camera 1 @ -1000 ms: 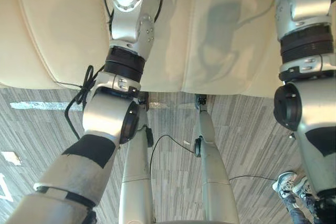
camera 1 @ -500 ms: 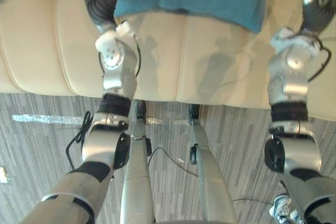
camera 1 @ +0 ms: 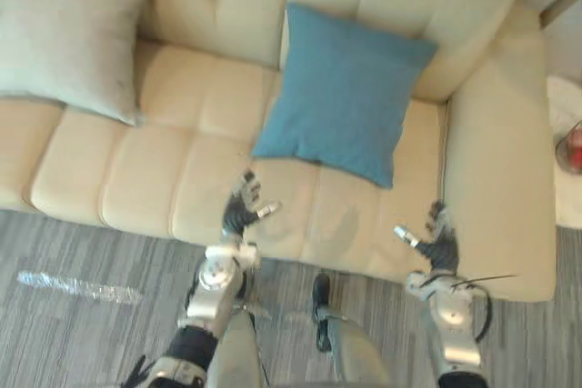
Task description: Pick up cushions and gather them together orderly.
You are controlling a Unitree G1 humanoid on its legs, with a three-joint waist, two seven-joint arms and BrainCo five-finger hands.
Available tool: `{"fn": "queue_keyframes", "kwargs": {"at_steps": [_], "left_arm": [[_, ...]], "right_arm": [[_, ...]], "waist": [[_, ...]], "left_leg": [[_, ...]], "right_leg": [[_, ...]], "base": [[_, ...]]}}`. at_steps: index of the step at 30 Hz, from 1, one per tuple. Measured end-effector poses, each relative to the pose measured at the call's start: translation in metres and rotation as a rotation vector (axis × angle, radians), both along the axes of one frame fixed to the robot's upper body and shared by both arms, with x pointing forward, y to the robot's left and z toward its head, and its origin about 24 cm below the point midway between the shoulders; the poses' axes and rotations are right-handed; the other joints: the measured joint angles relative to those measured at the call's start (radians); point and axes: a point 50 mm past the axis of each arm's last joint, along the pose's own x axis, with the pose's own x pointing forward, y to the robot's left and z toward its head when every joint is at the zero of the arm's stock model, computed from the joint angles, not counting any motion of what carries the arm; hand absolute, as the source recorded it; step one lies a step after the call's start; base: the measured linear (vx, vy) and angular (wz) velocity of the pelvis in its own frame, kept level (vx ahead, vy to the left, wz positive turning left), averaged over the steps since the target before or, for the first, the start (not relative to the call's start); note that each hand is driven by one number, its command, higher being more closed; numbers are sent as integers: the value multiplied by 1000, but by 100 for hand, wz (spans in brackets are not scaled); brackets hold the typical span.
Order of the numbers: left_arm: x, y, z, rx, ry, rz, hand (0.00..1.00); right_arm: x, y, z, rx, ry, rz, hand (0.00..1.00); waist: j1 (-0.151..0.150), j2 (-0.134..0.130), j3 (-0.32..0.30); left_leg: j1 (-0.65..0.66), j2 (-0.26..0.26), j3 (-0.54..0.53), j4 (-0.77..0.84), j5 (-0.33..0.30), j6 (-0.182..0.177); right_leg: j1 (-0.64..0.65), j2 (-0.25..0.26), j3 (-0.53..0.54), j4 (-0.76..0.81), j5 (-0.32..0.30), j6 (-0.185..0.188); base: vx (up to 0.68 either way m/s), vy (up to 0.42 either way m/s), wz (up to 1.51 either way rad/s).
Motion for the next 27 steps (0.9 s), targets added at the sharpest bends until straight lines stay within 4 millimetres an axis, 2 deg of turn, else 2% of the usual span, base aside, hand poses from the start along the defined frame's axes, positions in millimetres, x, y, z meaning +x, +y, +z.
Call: {"fn": "queue_keyframes", "kwargs": {"at_steps": [1, 2, 3, 5, 7, 8, 11, 15, 20, 23, 25, 26, 27], "left_arm": [[-7, 4, -14, 39, 62, 7, 0], [-20, 14, -37, 83, 177, 46, 0], [-23, 16, -40, 87, 196, 54, 0], [-47, 30, -68, 118, 349, 115, 0], [-63, 35, -83, 117, 440, 161, 0], [-76, 41, -93, 113, 511, 207, 0], [-95, 44, -105, 84, 597, 269, 0], [-102, 45, -110, 88, 643, 284, 0], [-103, 46, -112, 134, 658, 255, 0], [-87, 42, -106, 157, 620, 213, 0], [-65, 34, -95, 156, 550, 187, 0], [-60, 33, -92, 154, 530, 187, 0], [-53, 30, -88, 153, 506, 181, 0]], "right_arm": [[-9, 3, -15, 26, 71, -2, 0], [-25, 9, -37, 68, 183, -5, 0], [-27, 10, -41, 75, 202, -6, 0], [-53, 15, -67, 139, 350, -47, 0], [-68, 15, -80, 175, 431, -81, 0], [-82, 15, -90, 211, 494, -119, 0], [-94, 14, -97, 250, 544, -166, 0], [-95, 12, -100, 291, 554, -208, 0], [-84, 15, -100, 307, 553, -202, 0], [-64, 23, -95, 297, 522, -145, 0], [-51, 29, -90, 292, 495, -109, 0], [-45, 30, -89, 295, 484, -102, 0], [-44, 31, -88, 297, 481, -100, 0]], "waist": [[0, 3, -14], [0, 12, -34], [-1, 13, -39], [0, 23, -68], [-1, 33, -85], [-1, 43, -96], [-1, 51, -117], [-1, 44, -126], [1, 29, -126], [5, 35, -119], [10, 44, -117], [18, 49, -110], [19, 44, -108]], "left_leg": [[22, -1, 6, -9, -4, 3], [54, -4, 11, -24, -7, 6], [58, -5, 13, -26, -7, 6], [95, -8, 27, -56, -7, 5], [128, -9, 34, -81, -5, 2], [165, -12, 35, -104, 0, -3], [215, -16, 44, -141, 9, 4], [244, -18, 55, -163, 13, -1], [241, -14, 89, -151, -2, -5], [172, 22, 114, -25, -68, -2], [112, 68, 111, 42, -93, 7], [99, 79, 110, 49, -91, 5], [100, 80, 104, 61, -87, 2]], "right_leg": [[18, -1, 3, -5, -2, 0], [49, -6, 3, -23, -5, -3], [52, -6, 3, -27, -5, -3], [87, -11, 1, -58, -2, 1], [117, -14, -1, -82, 2, 6], [151, -16, -3, -101, 4, 7], [198, -19, -3, -129, 9, 12], [220, -20, 0, -146, 22, 16], [210, -18, 29, -162, 40, 25], [157, 5, 30, -109, 67, 32], [122, 35, 26, -104, 117, 57], [89, 31, 10, -7, 56, 37], [59, 12, -12, 169, -49, 20]], "base": [[-11, 39, -3], [-5, 21, -4], [-16, 23, -7], [-20, 22, -8], [51, 15, -2], [94, 18, 1], [100, 16, -1], [95, 7, -4], [73, 2, -20], [-36, 5, -41], [-93, 7, -27], [-102, -27, -5], [-68, -45, 18]]}}
